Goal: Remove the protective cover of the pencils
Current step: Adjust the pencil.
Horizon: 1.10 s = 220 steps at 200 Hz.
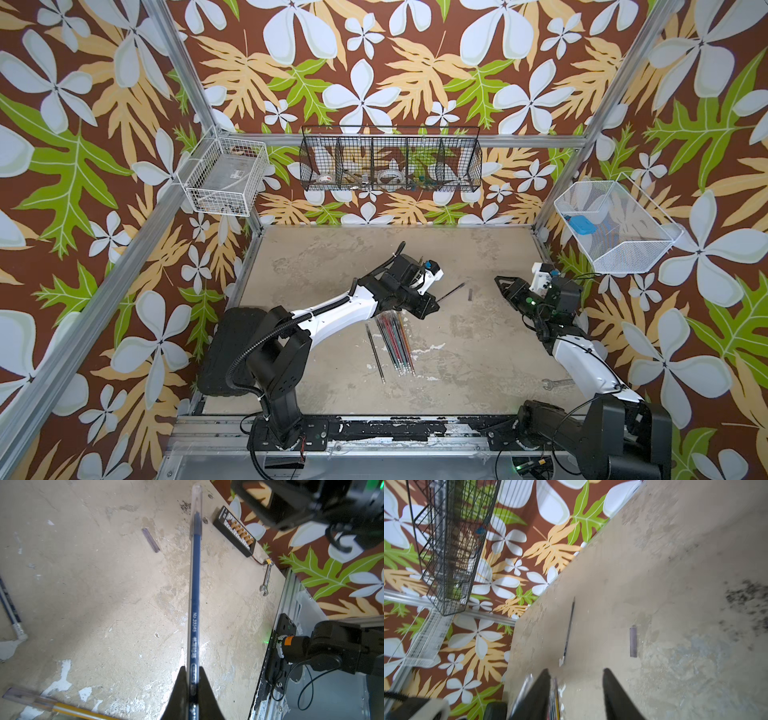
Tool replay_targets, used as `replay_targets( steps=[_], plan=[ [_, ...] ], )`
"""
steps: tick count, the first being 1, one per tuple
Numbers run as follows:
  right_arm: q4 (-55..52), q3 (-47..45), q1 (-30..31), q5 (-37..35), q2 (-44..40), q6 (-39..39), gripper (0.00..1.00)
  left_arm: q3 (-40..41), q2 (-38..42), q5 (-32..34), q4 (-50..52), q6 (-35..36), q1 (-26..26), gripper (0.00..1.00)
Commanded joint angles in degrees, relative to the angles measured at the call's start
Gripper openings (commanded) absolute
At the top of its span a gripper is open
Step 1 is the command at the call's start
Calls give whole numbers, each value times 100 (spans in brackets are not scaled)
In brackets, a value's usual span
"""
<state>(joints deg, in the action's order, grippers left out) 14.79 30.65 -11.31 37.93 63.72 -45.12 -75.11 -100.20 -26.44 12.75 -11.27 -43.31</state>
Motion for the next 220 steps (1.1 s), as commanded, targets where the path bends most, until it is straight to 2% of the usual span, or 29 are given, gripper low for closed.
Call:
replay_targets(
  steps=[1,20,50,119,147,171,195,200,205,220],
  plan=[
    [260,-55,248,664,-297,423,65,134,121,-396,-595,-350,133,0],
    [42,78,713,683,-345,546,67,207,165,-559,-764,-425,165,0],
    [639,41,1083,706,-216,6,65,224,181,-718,-792,-444,165,0],
    [1217,500,1286,840,348,-683,58,322,325,-884,-939,-465,152,0],
    [1356,602,1368,742,534,-861,51,346,370,-940,-966,-427,116,0],
    [1457,712,1397,732,689,-1001,34,335,352,-1017,-968,-411,82,0],
    [1391,812,1395,705,790,-1016,4,321,344,-1074,-968,-364,60,0],
    [1387,818,1395,701,791,-1016,0,322,345,-1087,-968,-358,54,0],
    [1378,811,1394,696,780,-1003,0,322,344,-1100,-968,-350,51,0],
    [1313,821,1399,697,740,-890,0,326,359,-1096,-959,-317,58,32]
  ],
)
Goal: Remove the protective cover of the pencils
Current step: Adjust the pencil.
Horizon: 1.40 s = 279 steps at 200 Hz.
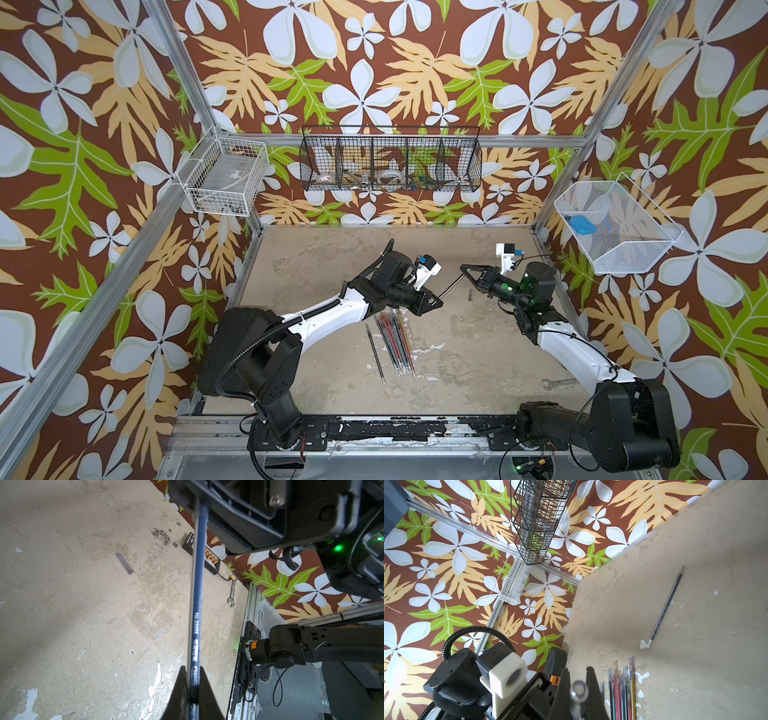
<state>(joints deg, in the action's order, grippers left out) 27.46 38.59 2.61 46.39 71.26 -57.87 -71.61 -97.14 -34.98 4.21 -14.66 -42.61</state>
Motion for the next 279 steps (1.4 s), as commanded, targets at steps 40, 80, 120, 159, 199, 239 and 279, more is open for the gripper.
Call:
replay_targets(
  steps=[40,80,120,159,199,239,279],
  plan=[
    [-780,331,15,-265,-222,1393,0,-18,82,-335,-116,92,-9,51],
    [-515,190,15,-183,-422,1337,0,-76,-30,-487,-70,96,-11,50],
    [-155,200,113,100,-324,1032,0,-148,-119,-393,84,168,-15,45],
    [-52,228,286,217,-287,953,0,-243,-211,-209,296,286,-18,42],
    [-645,457,300,85,-329,1350,0,-309,-236,26,441,374,-10,39],
    [-2589,918,295,-1043,-407,2694,0,-298,-166,38,413,396,-17,43],
    [-1758,662,293,46,-245,2092,0,-274,-164,10,405,385,-18,45]
  ],
)
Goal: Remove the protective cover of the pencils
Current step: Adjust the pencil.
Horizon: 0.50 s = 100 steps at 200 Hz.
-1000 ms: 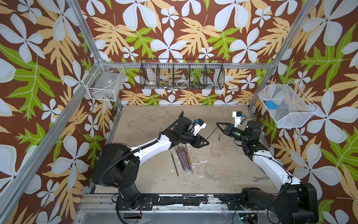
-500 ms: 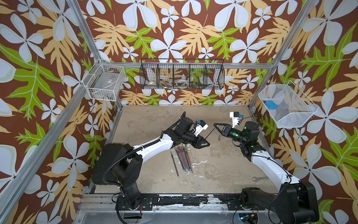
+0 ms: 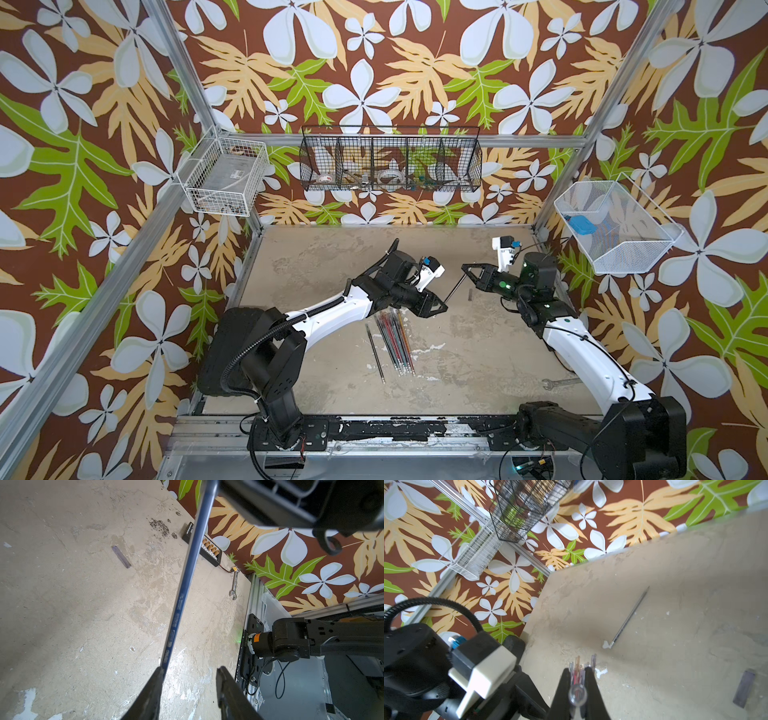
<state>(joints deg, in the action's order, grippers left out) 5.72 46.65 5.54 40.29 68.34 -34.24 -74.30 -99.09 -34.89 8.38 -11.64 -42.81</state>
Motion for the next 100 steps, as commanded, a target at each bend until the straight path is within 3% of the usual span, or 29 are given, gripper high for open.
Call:
replay_targets(
  steps=[1,100],
  plan=[
    [446,-155,4,664,48,-296,0,-5,26,-4,-12,87,1,45],
    [1097,10,2,574,133,-956,0,-15,-5,-70,14,109,3,35]
  ],
)
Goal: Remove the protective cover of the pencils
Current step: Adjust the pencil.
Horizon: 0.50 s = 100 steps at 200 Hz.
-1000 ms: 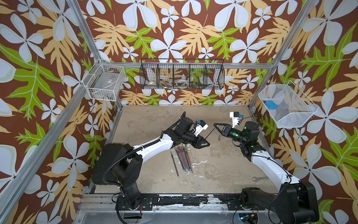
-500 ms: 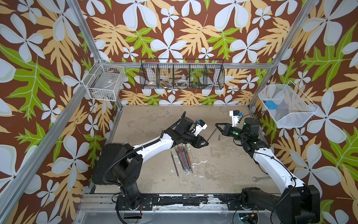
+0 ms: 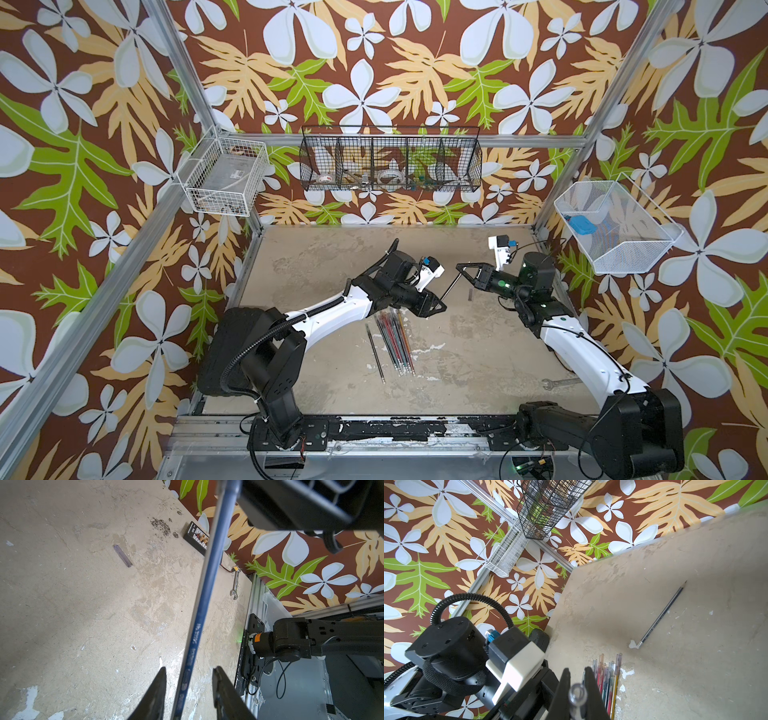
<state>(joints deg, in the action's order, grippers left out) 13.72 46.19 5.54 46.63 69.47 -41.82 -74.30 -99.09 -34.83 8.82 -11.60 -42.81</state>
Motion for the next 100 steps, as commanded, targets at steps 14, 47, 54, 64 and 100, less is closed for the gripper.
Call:
replay_targets(
  steps=[14,47,54,64,100],
  plan=[
    [342,87,0,-112,31,-273,0,-17,-1,-85,-30,117,0,31],
    [475,135,-1,-141,57,-418,0,-32,-14,-112,-12,122,1,18],
    [454,144,-5,-160,44,-421,0,-40,-29,-120,1,123,0,14],
    [437,149,-2,-166,47,-390,0,-62,-48,-134,22,139,2,5],
    [-303,240,-46,-317,-33,171,45,-238,-154,35,335,317,3,0]
  ],
)
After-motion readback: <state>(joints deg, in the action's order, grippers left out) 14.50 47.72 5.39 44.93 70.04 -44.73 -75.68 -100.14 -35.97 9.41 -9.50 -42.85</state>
